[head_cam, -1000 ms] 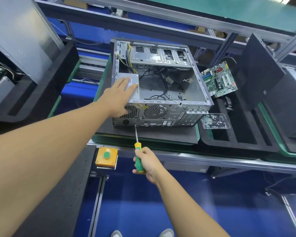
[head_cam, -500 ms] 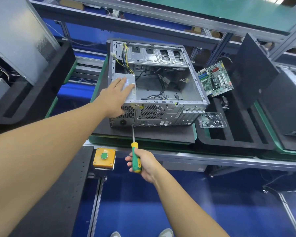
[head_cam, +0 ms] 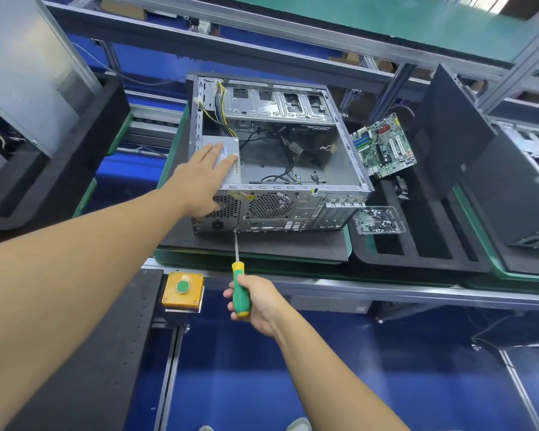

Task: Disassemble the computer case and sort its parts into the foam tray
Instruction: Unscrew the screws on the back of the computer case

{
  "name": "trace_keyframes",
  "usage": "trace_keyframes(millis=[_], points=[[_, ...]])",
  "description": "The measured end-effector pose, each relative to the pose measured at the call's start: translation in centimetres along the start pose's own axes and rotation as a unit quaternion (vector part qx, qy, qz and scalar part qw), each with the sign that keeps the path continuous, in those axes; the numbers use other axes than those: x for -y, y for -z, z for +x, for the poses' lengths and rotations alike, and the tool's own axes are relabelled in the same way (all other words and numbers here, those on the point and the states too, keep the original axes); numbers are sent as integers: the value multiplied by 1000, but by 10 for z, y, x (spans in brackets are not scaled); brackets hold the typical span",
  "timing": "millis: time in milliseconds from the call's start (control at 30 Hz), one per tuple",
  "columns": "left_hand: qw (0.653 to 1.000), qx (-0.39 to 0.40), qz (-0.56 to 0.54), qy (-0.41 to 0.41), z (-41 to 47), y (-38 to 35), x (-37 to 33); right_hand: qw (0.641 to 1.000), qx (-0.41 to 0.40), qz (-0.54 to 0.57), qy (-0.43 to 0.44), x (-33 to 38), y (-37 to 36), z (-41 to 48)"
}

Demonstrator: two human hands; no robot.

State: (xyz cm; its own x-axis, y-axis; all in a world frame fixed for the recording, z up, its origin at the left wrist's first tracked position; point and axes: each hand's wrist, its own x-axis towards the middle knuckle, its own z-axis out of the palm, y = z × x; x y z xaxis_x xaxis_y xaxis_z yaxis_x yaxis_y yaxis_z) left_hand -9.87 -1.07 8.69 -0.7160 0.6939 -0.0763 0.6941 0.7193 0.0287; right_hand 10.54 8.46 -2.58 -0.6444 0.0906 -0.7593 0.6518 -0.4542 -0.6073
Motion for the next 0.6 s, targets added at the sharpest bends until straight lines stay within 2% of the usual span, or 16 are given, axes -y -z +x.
trace_keyframes(millis=[100,333,600], points=[[1000,0,-1,0,-1,1,0,997,-56,-54,29,-3,1,2],[1000,0,-2,0,-1,1,-1,998,-18,34,-45,5,2,5],[1000,-4,-4,5,-2,0,-2,998,-48,-34,23,-4,1,4]])
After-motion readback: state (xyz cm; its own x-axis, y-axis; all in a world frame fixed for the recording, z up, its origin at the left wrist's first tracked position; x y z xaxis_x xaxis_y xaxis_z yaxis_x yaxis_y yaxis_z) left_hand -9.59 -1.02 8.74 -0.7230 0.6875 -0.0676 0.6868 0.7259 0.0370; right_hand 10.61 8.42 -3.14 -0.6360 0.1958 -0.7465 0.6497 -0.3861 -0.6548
